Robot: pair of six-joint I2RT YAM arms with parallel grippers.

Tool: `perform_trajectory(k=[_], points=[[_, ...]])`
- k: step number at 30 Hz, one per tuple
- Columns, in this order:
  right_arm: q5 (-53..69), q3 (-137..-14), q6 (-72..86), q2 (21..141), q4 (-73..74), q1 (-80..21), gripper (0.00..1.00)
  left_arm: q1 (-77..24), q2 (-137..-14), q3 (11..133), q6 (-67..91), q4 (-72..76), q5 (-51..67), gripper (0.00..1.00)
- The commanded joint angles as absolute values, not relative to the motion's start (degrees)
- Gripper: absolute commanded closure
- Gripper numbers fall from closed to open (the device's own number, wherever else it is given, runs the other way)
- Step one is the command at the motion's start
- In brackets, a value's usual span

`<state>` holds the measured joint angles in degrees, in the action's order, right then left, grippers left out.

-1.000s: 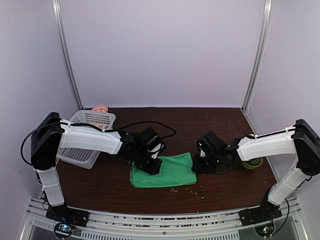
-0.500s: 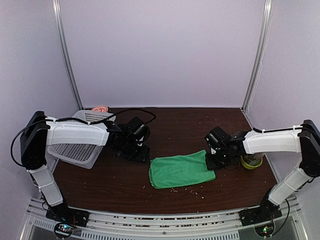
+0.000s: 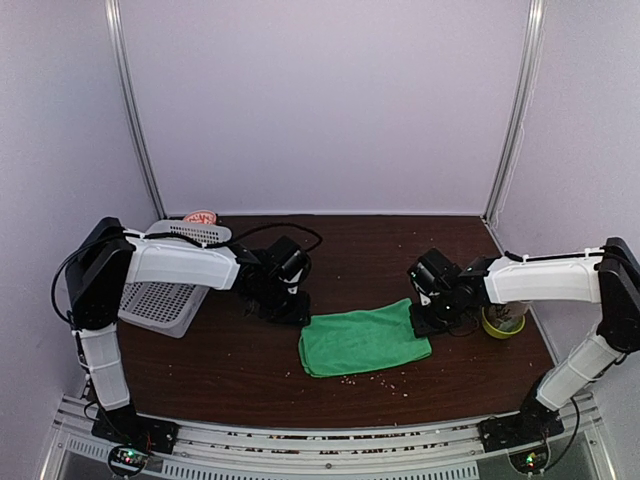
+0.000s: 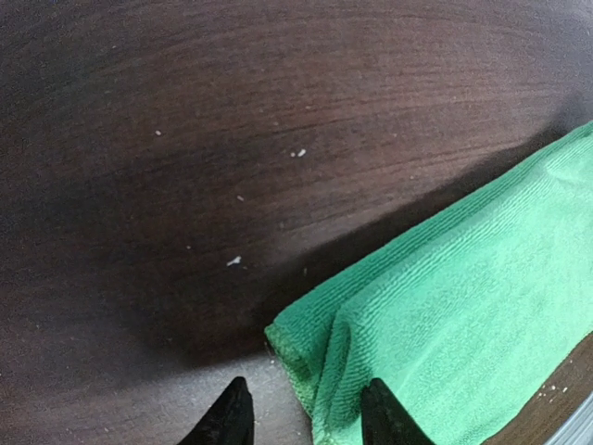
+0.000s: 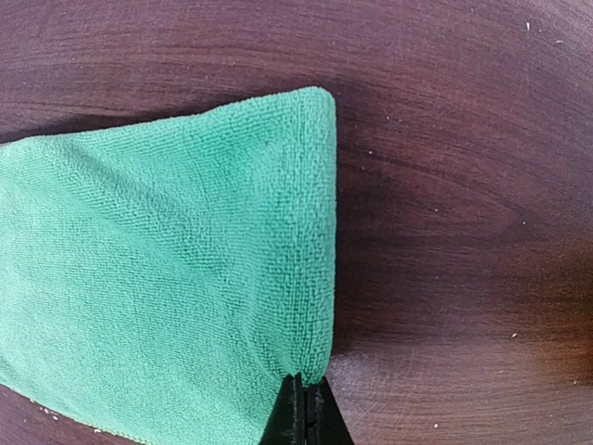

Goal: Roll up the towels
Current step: Roll the towel at the center of the board.

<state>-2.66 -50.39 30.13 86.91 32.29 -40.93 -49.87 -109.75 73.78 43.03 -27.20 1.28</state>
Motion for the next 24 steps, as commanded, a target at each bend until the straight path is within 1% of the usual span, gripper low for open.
perform_trajectory(k=[1, 6, 10, 13, 17, 24], points=[[-4.0, -51.57, 29.37, 87.0, 33.1, -40.43, 1.0, -49.48, -111.22, 76.55, 42.82, -25.26, 4.29, 0.6], [-3.63, -51.38, 29.23, 87.08, 32.58, -40.34, 1.0, -49.54, -112.51, 76.09, 43.05, -24.05, 6.9, 0.72], [-3.36, -51.11, 29.18, 87.17, 32.09, -40.25, 1.0, -49.69, -112.23, 76.0, 43.16, -23.32, 8.05, 0.91], [-3.25, -51.07, 29.07, 87.36, 31.91, -40.25, 1.0, -50.15, -111.1, 76.3, 42.82, -23.4, 6.81, 1.0], [-3.14, -50.98, 28.93, 87.47, 31.64, -40.17, 1.0, -52.37, -110.98, 79.06, 41.2, -26.19, 3.35, 1.0], [-3.08, -50.71, 28.75, 87.88, 31.4, -39.9, 1.0, -57.1, -115.18, 86.15, 37.43, -33.76, -2.37, 1.0]])
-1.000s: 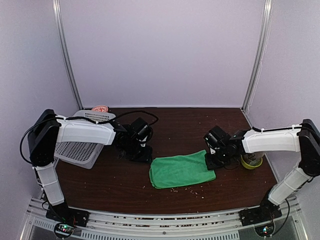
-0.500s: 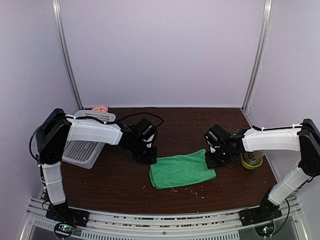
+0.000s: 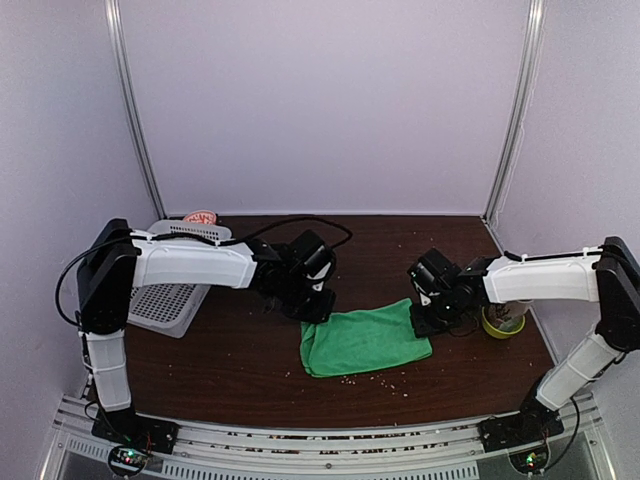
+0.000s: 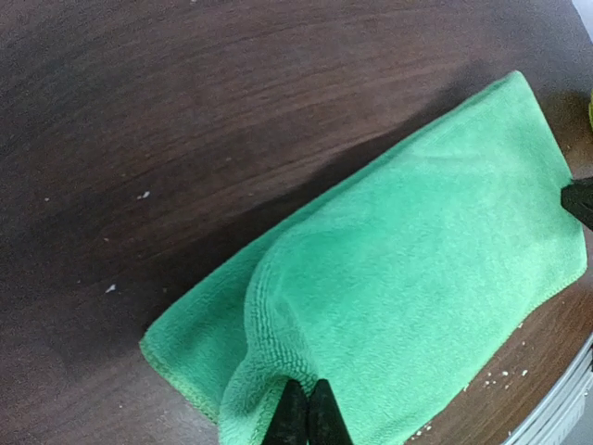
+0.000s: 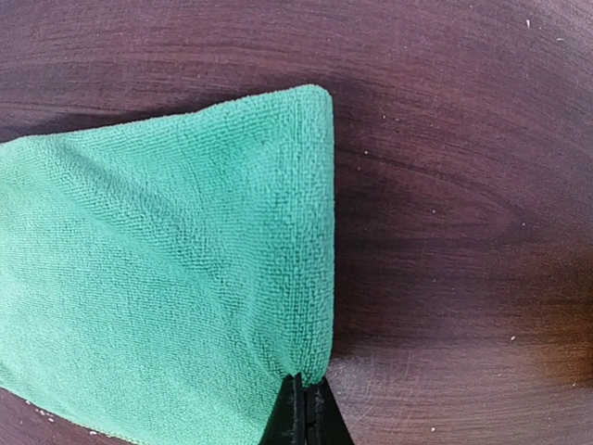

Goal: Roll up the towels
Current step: Roll the towel at the center of the board.

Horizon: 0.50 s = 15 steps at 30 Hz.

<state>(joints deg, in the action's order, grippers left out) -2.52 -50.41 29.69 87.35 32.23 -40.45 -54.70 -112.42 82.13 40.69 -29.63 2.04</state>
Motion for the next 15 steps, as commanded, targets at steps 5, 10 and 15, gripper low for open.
perform_trajectory(k=[5, 10, 15], points=[[-2.87, -50.58, 28.92, 87.97, 31.3, -39.85, 1.0, -59.39, -117.53, 90.05, 36.07, -37.18, -4.93, 0.97], [-2.88, -50.56, 28.92, 87.89, 31.29, -39.84, 1.0, -59.52, -118.0, 89.01, 36.19, -37.45, -3.87, 0.81], [-2.9, -50.32, 28.93, 87.89, 31.21, -39.76, 1.0, -59.64, -115.52, 87.86, 35.28, -37.49, -3.35, 0.64]])
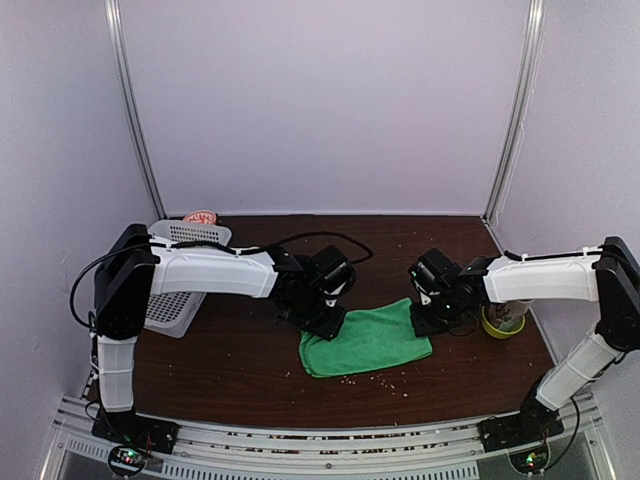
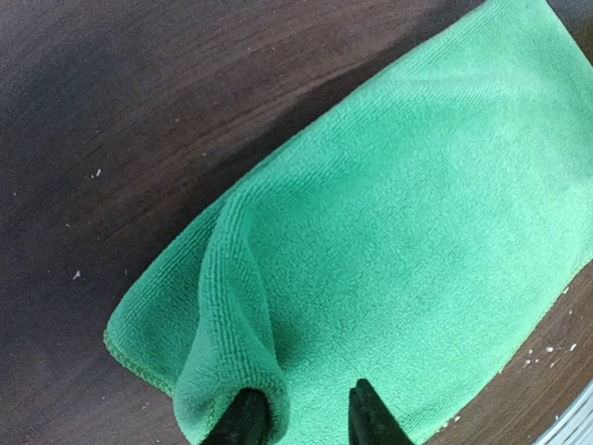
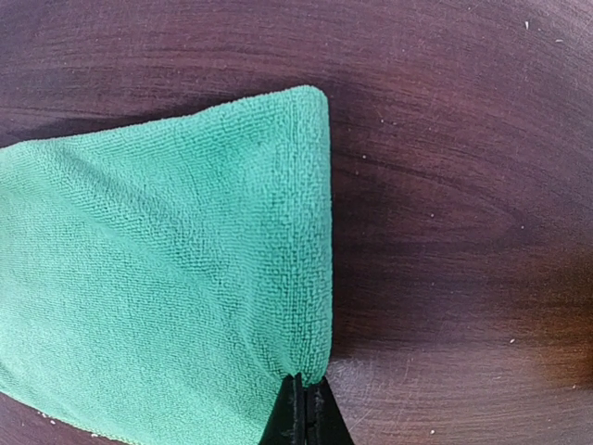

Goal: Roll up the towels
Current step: Roll the towel at the center of the board.

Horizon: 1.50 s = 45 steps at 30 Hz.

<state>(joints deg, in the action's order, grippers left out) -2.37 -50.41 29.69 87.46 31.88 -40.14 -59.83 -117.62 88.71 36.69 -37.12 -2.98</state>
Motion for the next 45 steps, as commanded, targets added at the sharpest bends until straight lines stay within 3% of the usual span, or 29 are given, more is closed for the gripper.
perform_trajectory(k=[1, 6, 11, 16, 21, 32, 45], points=[[-2.89, -50.29, 29.02, 87.85, 31.2, -39.76, 1.0, -59.67, -114.73, 87.65, 35.02, -37.51, -3.39, 0.61], [-2.77, -50.65, 29.0, 87.97, 31.2, -39.73, 1.0, -59.41, -109.31, 85.55, 34.93, -38.59, -6.19, 0.56], [-2.64, -50.89, 28.88, 88.19, 31.13, -39.75, 1.0, -57.37, -105.05, 80.28, 36.23, -37.5, -7.59, 0.62], [-2.56, -50.72, 28.85, 88.32, 31.02, -39.64, 1.0, -55.42, -105.16, 76.59, 37.01, -35.47, -7.09, 0.76], [-2.62, -50.89, 28.77, 88.18, 31.19, -39.61, 1.0, -54.09, -108.5, 75.72, 36.88, -35.15, -7.73, 1.0], [-2.55, -50.89, 28.57, 88.16, 31.35, -39.42, 1.0, -54.05, -112.89, 78.91, 35.34, -33.13, -4.97, 1.0], [-2.22, -50.4, 28.58, 88.41, 30.78, -39.26, 1.0, -56.52, -111.85, 79.23, 34.08, -29.03, -0.79, 0.93]])
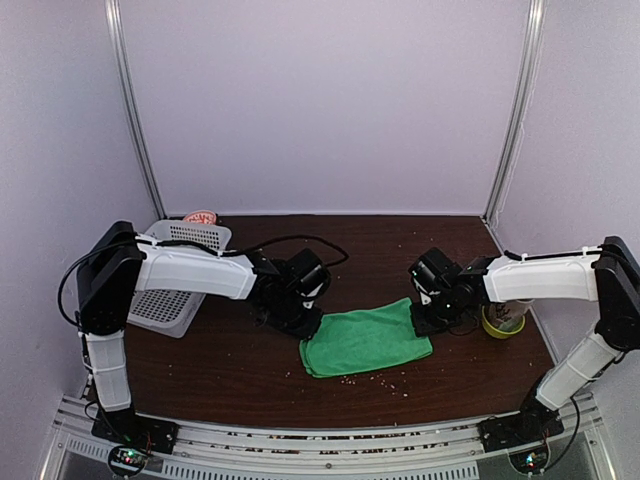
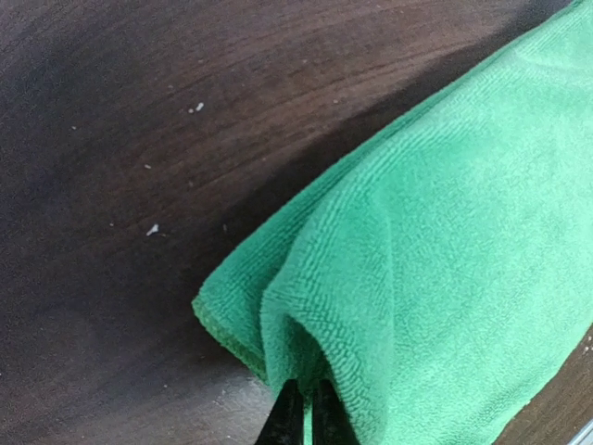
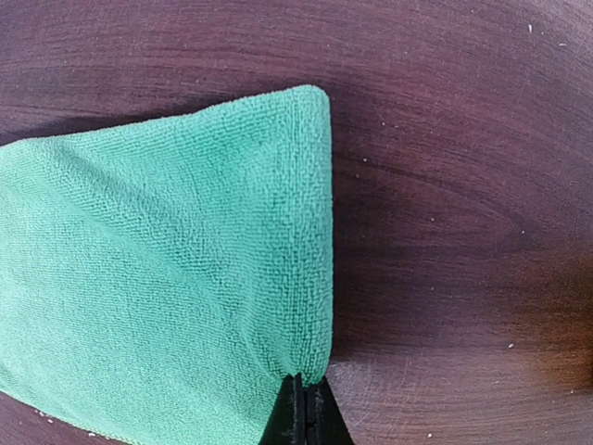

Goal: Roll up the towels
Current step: Roll the towel at the center of the board.

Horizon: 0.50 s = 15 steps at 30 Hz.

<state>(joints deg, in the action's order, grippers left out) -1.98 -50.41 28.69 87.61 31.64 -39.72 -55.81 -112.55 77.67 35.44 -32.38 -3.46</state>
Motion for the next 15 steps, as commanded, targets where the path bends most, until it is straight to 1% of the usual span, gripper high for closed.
perform_trajectory(k=[1, 4, 8, 15], points=[[-2.19, -50.44, 28.64, 88.44, 30.82, -39.31, 1.0, -56.78, -111.78, 79.38, 33.89, -28.79, -0.57, 0.93], [-2.2, -50.5, 28.57, 88.43, 30.84, -39.26, 1.0, -57.53, -111.48, 80.17, 33.54, -28.78, -0.6, 0.91], [-2.07, -50.43, 28.52, 88.42, 30.78, -39.27, 1.0, -57.99, -111.15, 80.99, 33.34, -28.71, -0.28, 0.86], [-1.91, -50.49, 28.57, 88.42, 30.67, -39.23, 1.0, -58.02, -113.45, 82.76, 32.11, -29.81, -0.58, 0.71]])
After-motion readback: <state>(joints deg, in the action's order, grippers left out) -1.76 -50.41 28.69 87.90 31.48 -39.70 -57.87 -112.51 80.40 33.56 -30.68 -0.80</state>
